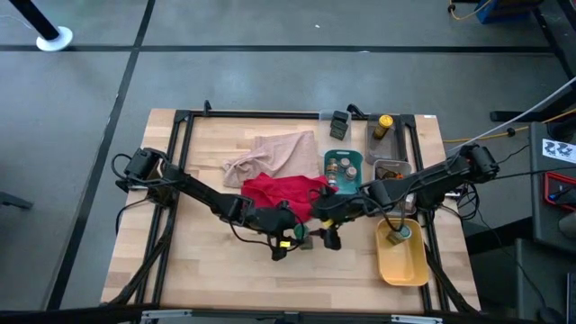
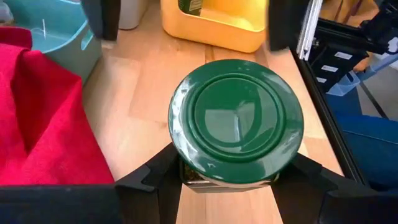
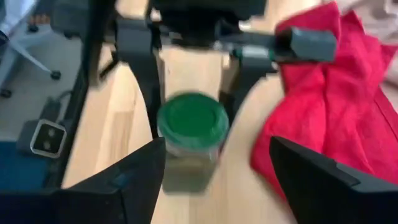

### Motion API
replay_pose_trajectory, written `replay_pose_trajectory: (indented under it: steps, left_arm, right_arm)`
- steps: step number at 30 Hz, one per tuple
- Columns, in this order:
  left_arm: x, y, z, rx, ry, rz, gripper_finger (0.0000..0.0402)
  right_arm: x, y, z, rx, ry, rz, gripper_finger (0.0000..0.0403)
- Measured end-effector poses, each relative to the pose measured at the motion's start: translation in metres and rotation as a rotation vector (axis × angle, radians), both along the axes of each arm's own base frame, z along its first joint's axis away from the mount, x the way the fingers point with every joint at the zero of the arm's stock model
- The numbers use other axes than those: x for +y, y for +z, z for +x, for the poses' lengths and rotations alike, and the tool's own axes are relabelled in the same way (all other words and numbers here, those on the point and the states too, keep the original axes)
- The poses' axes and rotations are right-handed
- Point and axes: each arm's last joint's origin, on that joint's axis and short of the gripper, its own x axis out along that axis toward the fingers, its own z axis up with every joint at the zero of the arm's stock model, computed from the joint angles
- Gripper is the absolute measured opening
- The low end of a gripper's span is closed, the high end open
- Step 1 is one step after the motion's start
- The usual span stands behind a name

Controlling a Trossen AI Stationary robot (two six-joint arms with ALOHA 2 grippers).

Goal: Sort spices by type
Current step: Put the dark green seasoning bottle into the light yellow bin

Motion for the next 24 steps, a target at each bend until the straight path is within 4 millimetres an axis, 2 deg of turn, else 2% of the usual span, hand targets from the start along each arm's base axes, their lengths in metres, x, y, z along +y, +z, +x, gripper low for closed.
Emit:
replay_pose_trajectory:
  steps: [19,24]
  left_arm:
    - [-0.002,0.004,0.001,-0.038,0.005,0.001,0.0183]
    - [-0.002,0.003,0.001,-0.031,0.007,0.005,0.0183]
  right_arm:
    - [0.005,-0.019,0.019,-0.019,0.022,0.034,0.0286]
    - [0.006,-0.020,0.022,-0.028,0.020,0.041,0.0261]
